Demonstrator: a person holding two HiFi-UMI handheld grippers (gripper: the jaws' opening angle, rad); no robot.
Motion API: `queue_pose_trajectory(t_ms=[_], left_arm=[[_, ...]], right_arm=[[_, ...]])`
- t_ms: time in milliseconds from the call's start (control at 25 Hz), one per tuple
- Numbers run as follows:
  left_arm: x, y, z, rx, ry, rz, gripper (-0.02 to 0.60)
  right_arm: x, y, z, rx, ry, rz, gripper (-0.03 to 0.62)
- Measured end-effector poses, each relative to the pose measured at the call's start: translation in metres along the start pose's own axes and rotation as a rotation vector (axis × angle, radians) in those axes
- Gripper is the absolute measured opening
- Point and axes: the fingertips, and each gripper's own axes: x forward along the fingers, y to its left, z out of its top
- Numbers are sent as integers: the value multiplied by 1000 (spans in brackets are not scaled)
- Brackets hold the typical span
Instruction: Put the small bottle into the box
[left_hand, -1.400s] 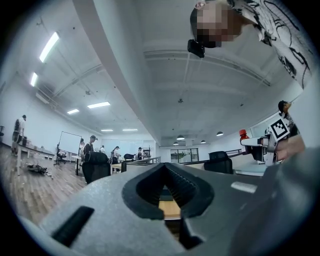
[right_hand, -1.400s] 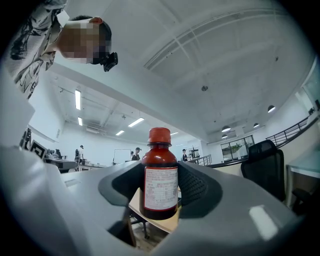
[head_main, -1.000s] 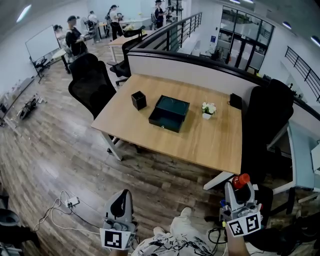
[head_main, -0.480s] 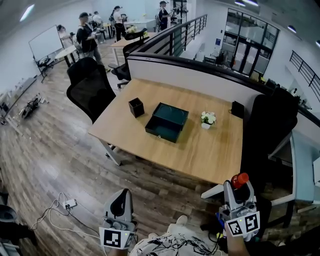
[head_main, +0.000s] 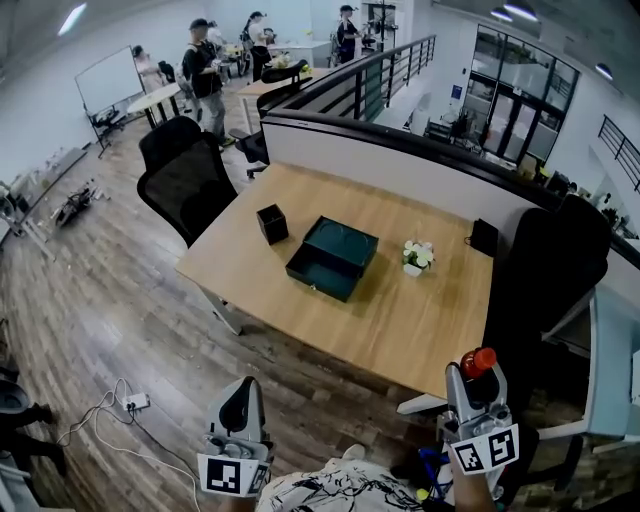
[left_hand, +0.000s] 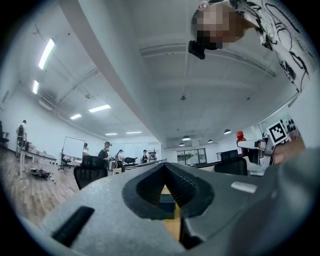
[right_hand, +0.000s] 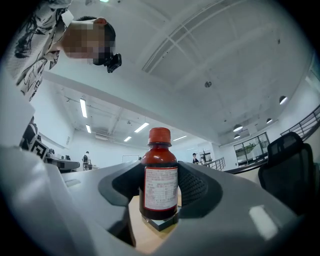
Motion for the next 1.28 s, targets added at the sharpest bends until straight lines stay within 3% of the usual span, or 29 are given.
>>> queue_pose_trajectory(t_ms=[280,640,1000,1280], left_arm=[[14,-23,-11,16,17,42,2],[39,2,-23,-14,9,52,2],[70,76,-31,-34,9,-19,2],[96,143,-30,21,30,-102,2]], right_arm=[[11,-28,-16,12,20,47,229],[35,-38,-25,26,10,21,229],[80,-2,-42,30,8,-78,229],[117,38,-46,1,-1,-151,229]])
